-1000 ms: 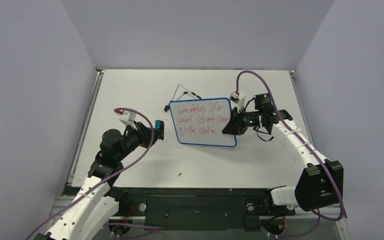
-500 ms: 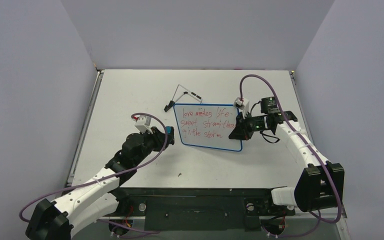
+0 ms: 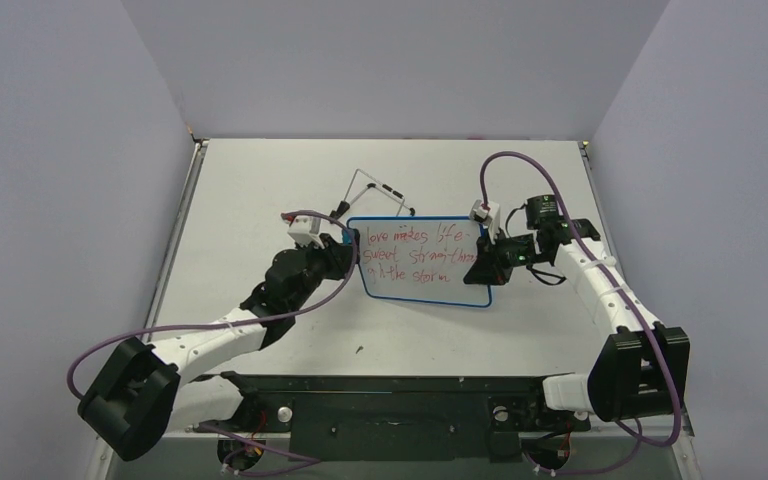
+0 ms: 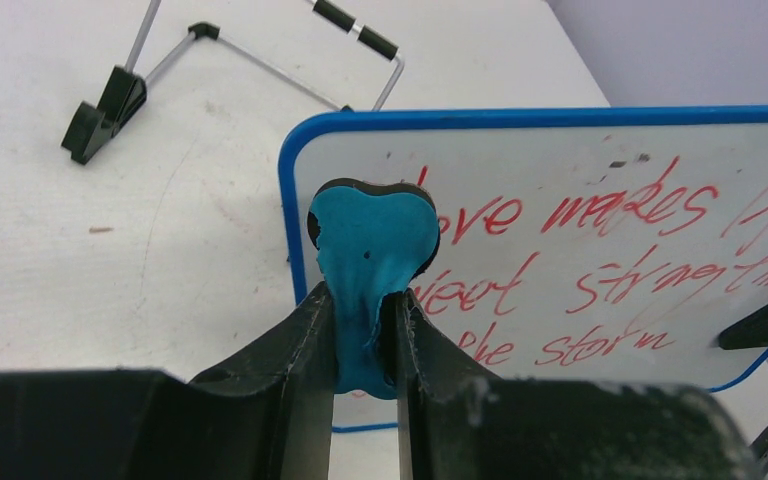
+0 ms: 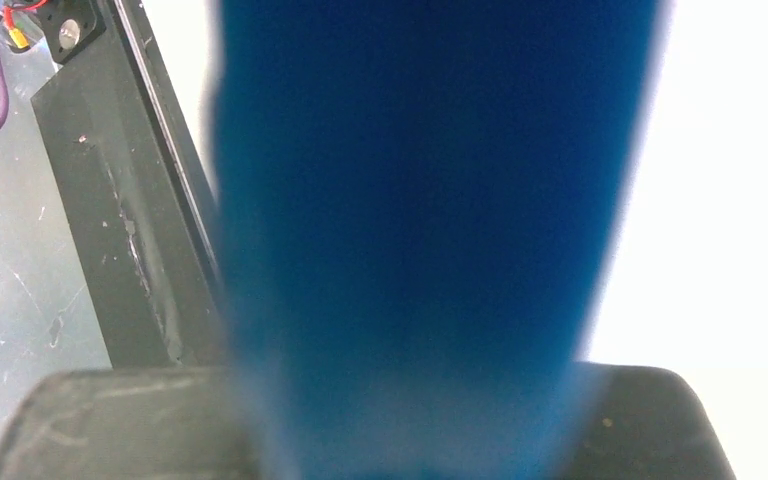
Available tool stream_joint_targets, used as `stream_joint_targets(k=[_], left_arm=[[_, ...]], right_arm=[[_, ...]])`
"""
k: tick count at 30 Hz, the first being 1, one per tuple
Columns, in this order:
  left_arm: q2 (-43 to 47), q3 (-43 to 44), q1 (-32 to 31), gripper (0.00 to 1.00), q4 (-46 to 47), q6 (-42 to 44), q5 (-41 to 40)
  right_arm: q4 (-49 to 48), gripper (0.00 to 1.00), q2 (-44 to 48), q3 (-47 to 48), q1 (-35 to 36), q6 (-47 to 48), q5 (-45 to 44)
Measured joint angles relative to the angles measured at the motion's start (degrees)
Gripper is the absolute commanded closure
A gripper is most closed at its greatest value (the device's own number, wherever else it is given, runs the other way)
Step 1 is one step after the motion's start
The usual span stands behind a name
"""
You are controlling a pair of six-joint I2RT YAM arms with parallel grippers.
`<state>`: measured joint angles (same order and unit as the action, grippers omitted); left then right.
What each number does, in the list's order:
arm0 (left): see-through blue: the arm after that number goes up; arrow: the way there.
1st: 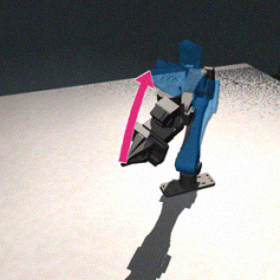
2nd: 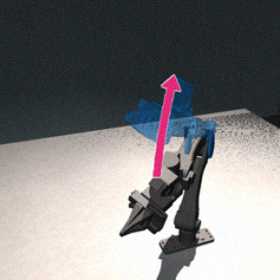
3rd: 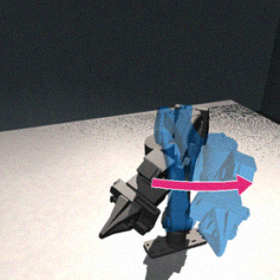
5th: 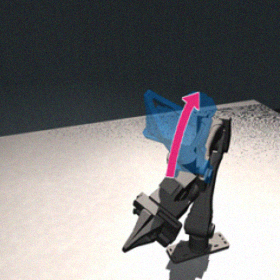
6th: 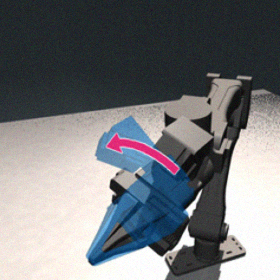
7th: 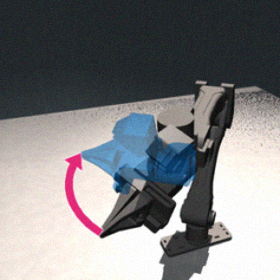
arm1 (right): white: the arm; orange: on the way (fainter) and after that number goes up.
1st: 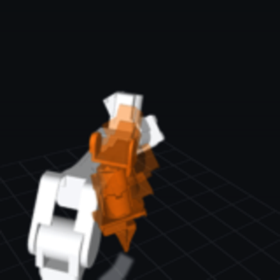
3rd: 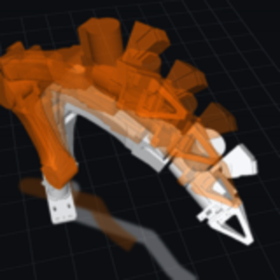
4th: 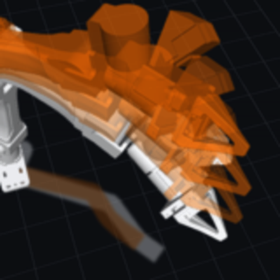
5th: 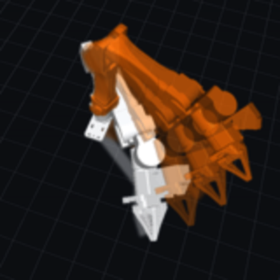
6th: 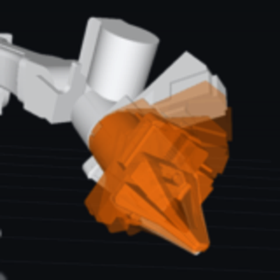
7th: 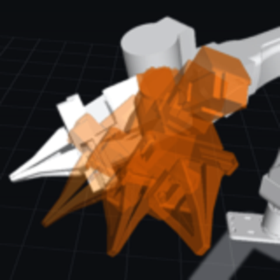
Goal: Erase the whiteboard
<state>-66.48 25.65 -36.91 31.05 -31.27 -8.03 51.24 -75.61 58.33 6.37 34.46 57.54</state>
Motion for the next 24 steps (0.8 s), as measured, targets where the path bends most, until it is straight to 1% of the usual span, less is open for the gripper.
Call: stream_joint_targets(k=[8, 17, 21, 24], left_arm=[[-3.82, 0.98, -1.42, 1.0, 5.92, 3.8, -2.84], [-6.93, 1.31, -3.13, 1.0, 9.2, 7.63, -6.69], [-9.73, 2.51, -3.17, 1.0, 9.38, 9.16, -6.84], [-11.93, 5.25, -3.19, 1.0, 7.69, 11.08, -6.84]], right_arm=[[0.98, 1.0, -5.07, 2.47, 0.04, -0.48, 2.05], [1.7, 1.0, -5.18, 2.47, 0.09, -0.63, 2.49], [2.1, 1.0, -5.18, 2.47, 0.09, -0.63, 2.58], [2.49, 1.0, -5.18, 2.47, 0.07, -1.11, 2.69]])
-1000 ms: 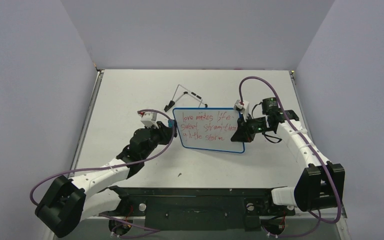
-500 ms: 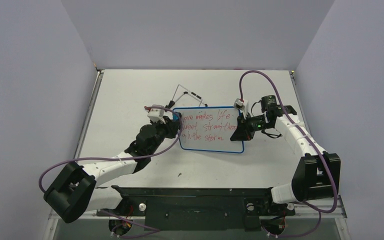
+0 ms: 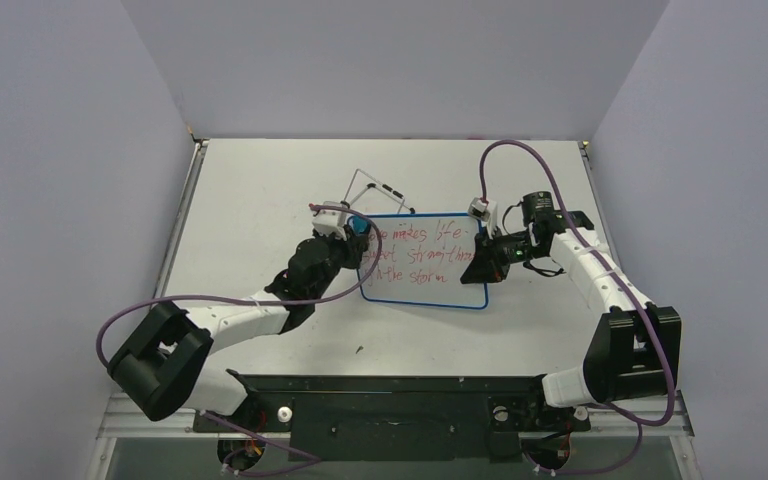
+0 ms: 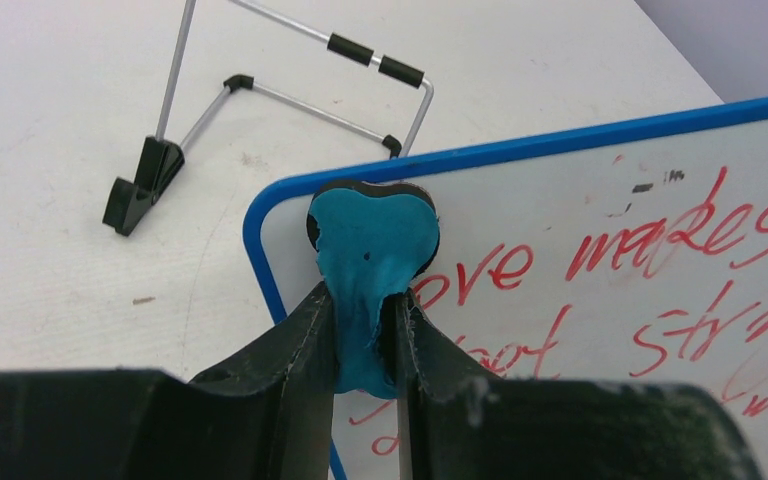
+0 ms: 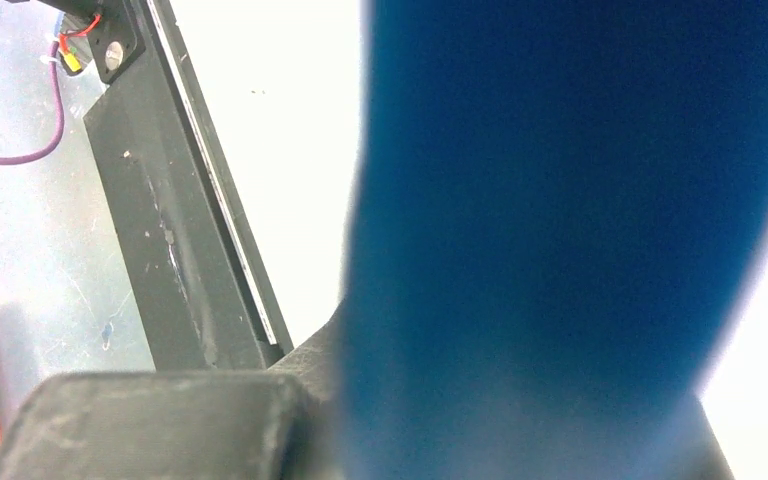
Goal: Erase the whiteboard
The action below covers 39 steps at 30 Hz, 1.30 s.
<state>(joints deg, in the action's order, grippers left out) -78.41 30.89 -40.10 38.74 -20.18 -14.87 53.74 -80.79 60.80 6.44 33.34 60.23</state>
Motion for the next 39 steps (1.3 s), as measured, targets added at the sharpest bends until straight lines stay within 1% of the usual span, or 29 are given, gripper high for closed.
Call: stream_joint_targets(k=[6, 14, 20, 25, 31, 35, 39], left_arm=[[-1.92, 4.02, 0.0, 1.0, -1.51, 2.4, -0.13], [-2.99, 4.61, -1.14, 1.0, -1.6, 3.34, -1.4], [-2.01, 4.37, -3.72, 1.0, -5.01, 3.74, -3.41], [-1.25, 4.07, -4.68, 1.0, -8.37, 3.37, -6.21], [-0.31, 4.66, -3.8, 1.0, -13.11, 3.61, -9.38], [-0.28, 6.34, -1.66, 1.0, -14.8, 4.46, -9.29], [-0.17, 7.19, -1.33, 1.0, -14.84, 5.84, -8.5]], right_arm=[[-0.07, 1.0, 0.0, 0.0, -0.09, -1.09, -0.09], [-0.04, 1.0, 0.0, 0.0, -0.09, -2.05, -0.17], [-0.04, 1.0, 0.02, 0.0, -0.09, -1.88, -0.15], [-0.02, 1.0, 0.02, 0.0, -0.09, -1.77, -0.13], [0.02, 1.0, 0.33, 0.0, -0.02, -1.27, -0.2], [0.09, 1.0, 0.83, -0.02, -0.04, -1.22, -0.61], [0.11, 1.0, 0.87, -0.02, -0.04, -1.07, -0.66]])
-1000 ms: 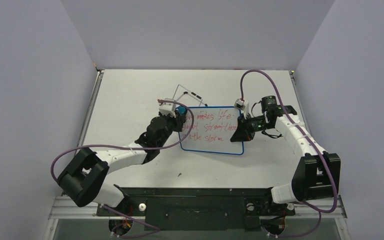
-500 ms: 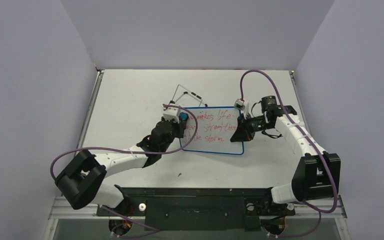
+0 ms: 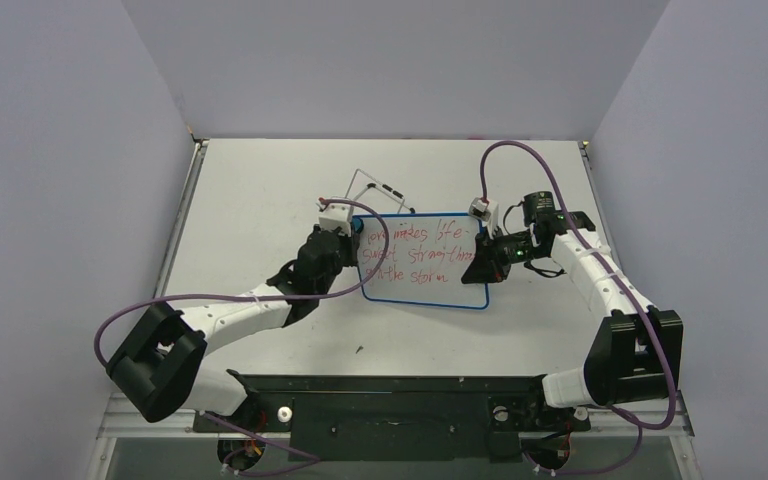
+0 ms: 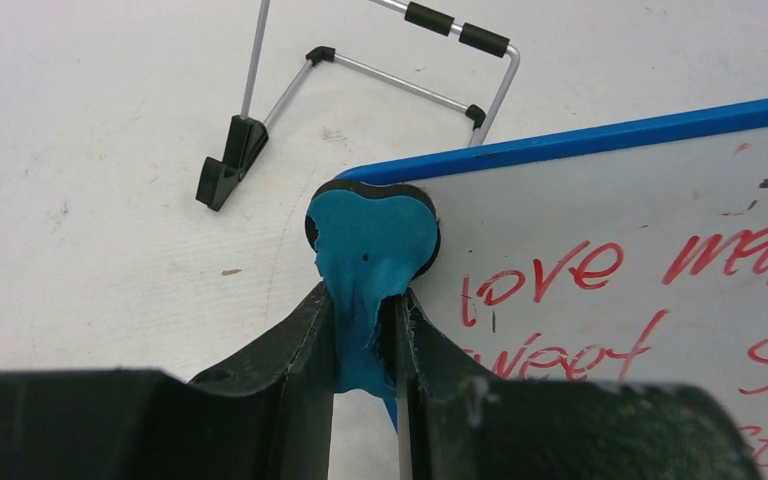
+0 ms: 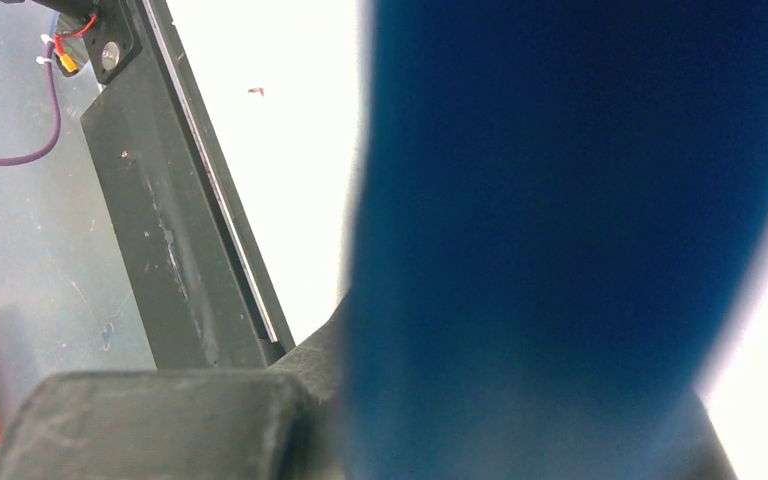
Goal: Erase the whiteboard
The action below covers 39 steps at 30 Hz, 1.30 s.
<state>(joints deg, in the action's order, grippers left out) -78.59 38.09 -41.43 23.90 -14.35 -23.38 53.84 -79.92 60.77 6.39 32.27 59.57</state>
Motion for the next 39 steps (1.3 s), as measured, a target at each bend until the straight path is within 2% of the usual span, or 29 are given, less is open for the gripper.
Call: stream_joint_targets(k=[14, 19, 26, 32, 39], left_arm=[[0.0, -0.81, -5.9, 1.0, 1.38, 1.42, 1.84], [0.02, -0.55, -5.18, 1.0, 0.87, 1.33, -0.42], [1.46, 0.07, -0.96, 1.0, 0.68, -0.61, 0.44], [2.16, -1.4, -0.5, 1.0, 3.15, -2.03, 4.55], [2.6, -7.19, -2.1, 1.0, 5.51, -4.5, 8.96]], right_arm=[[0.02, 1.0, 0.0, 0.0, 0.02, 0.39, 0.0], [0.02, 1.0, 0.0, 0.0, 0.02, 0.48, 0.0], [0.02, 1.0, 0.0, 0.0, 0.02, 0.72, 0.0], [0.07, 1.0, 0.0, 0.0, 0.02, 1.22, 0.02], [0.11, 1.0, 0.0, 0.0, 0.02, 1.38, 0.02]])
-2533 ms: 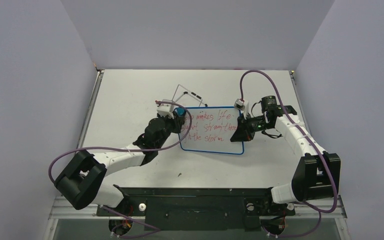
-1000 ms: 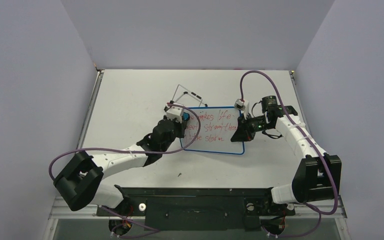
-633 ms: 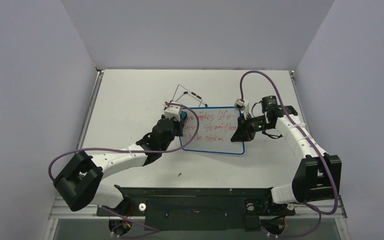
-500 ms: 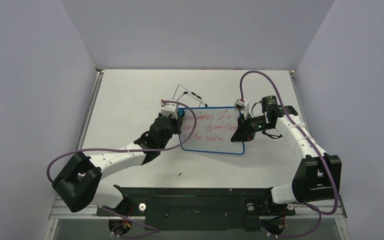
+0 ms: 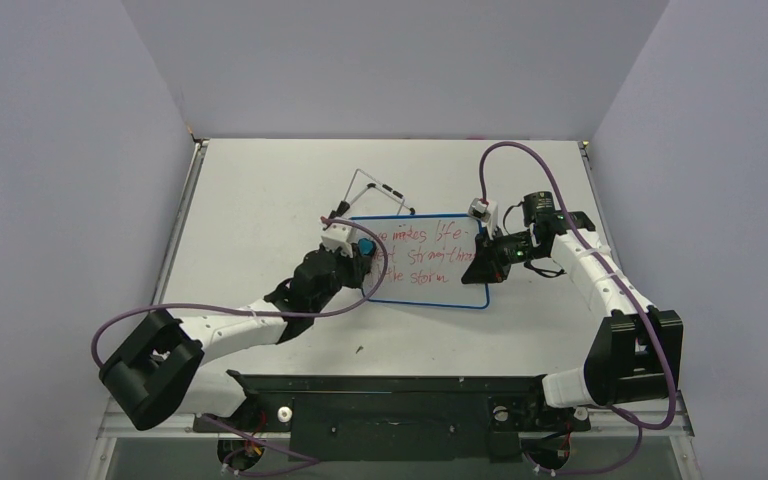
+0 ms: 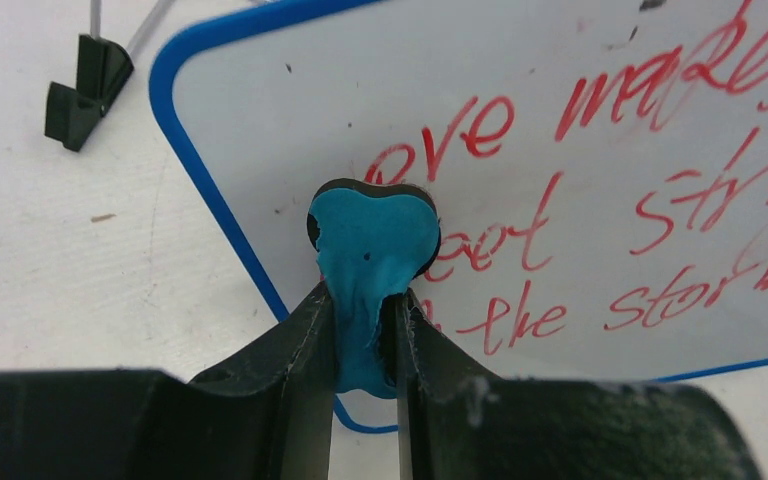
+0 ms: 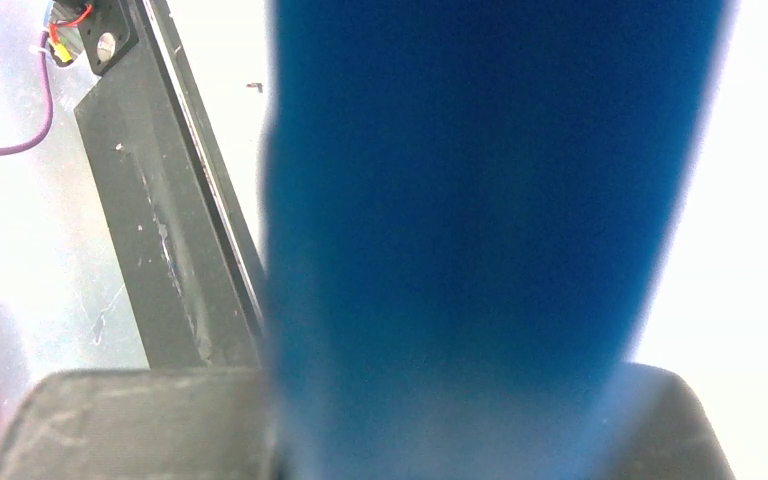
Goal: Erase the whiteboard
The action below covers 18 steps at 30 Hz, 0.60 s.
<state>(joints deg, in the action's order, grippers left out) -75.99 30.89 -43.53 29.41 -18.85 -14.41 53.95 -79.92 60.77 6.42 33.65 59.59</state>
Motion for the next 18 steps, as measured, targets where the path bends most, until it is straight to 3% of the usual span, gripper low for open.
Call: stream_joint_targets(k=[7, 13, 18], left_arm=[[0.9, -1.16, -0.02, 1.0, -1.7, -1.57, -0.55], [1.07, 3.19, 4.85, 1.0, -5.6, -3.87, -2.58], [0.98, 6.4, 5.18, 1.0, -6.47, -4.13, -2.75]], right_arm=[[0.09, 1.0, 0.0, -0.02, 0.0, 0.22, 0.02], [0.22, 1.0, 0.0, -0.02, 0.0, 0.15, 0.04], [0.22, 1.0, 0.0, -0.02, 0.0, 0.17, 0.04]])
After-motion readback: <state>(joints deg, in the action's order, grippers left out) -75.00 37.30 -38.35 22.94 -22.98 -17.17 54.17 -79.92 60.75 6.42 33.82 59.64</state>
